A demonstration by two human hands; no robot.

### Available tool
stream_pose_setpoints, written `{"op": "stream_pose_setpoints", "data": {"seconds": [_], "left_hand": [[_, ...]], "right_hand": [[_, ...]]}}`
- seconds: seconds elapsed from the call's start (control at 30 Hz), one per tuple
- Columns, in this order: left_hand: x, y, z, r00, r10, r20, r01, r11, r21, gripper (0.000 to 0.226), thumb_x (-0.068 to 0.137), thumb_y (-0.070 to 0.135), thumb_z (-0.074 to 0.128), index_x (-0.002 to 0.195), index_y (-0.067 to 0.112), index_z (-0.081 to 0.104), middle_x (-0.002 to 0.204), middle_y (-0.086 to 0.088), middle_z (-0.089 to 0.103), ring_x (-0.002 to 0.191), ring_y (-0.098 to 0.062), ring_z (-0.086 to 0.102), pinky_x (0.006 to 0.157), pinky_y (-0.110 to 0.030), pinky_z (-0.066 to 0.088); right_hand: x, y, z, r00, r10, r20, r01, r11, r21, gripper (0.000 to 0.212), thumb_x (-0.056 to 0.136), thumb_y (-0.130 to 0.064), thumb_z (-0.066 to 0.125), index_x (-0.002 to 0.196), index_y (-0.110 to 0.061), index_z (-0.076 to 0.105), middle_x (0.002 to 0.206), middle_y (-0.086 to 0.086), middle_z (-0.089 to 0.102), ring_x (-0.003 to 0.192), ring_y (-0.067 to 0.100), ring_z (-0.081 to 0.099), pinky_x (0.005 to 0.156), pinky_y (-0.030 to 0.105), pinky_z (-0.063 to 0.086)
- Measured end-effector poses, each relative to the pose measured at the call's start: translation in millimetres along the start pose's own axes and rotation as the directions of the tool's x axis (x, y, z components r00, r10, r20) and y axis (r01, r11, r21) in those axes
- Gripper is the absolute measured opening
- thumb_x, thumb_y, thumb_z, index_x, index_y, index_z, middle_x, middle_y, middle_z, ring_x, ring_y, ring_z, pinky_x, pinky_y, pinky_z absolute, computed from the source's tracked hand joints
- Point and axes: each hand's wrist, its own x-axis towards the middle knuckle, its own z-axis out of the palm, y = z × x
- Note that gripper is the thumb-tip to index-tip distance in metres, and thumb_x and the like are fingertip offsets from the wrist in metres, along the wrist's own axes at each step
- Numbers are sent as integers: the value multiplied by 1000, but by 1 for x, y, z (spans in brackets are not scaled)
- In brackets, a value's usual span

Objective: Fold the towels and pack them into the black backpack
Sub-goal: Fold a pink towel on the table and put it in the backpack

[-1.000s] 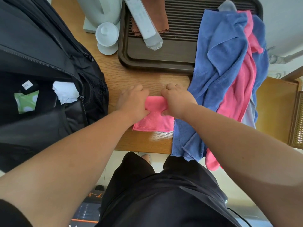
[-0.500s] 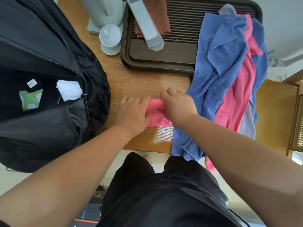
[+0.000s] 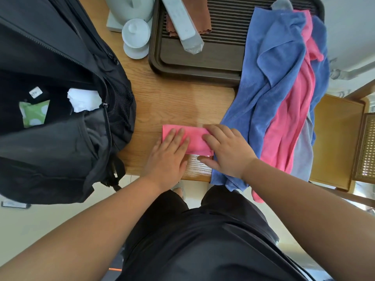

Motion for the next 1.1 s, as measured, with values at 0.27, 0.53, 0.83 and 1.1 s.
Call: {"op": "stream_pose_setpoints", "data": {"seconds": [0.27,0.53,0.83,1.1], "left_hand": [[-7,-18,9,991,71,113,-77,996,51,77,101,38,39,158,24,-10,165,1,-24,151,-19,-26,124,-54,7],[4,-18,-5,997,-69,-41,53,949,-310,57,105,38,24,159,23,19,168,6,13,154,-16,13,123,-51,17],[45,-28,-1,986,-120,116,126,991,-43,65,105,48,15,159,27,-12,165,9,-23,152,-15,-21,122,-57,-8],[48,-27,-21,970,-74,232,62,996,59,68,103,53,22,160,24,-3,167,4,-17,153,-21,-19,122,-58,-7]], "right_hand": [[42,-26,-18,982,138,-130,-128,988,82,44,103,-45,40,128,-14,59,141,10,54,135,33,45,110,48,35],[37,-38,25,968,248,45,-246,968,-49,66,105,-51,23,160,-16,13,168,9,10,155,33,-1,121,61,4],[37,-37,32,954,298,-8,-298,954,16,74,102,-60,20,160,-14,11,168,11,9,155,32,-2,122,60,0],[26,-27,16,971,237,-9,-236,970,60,66,94,-65,47,133,-13,58,141,9,48,135,32,39,104,50,38]]}}
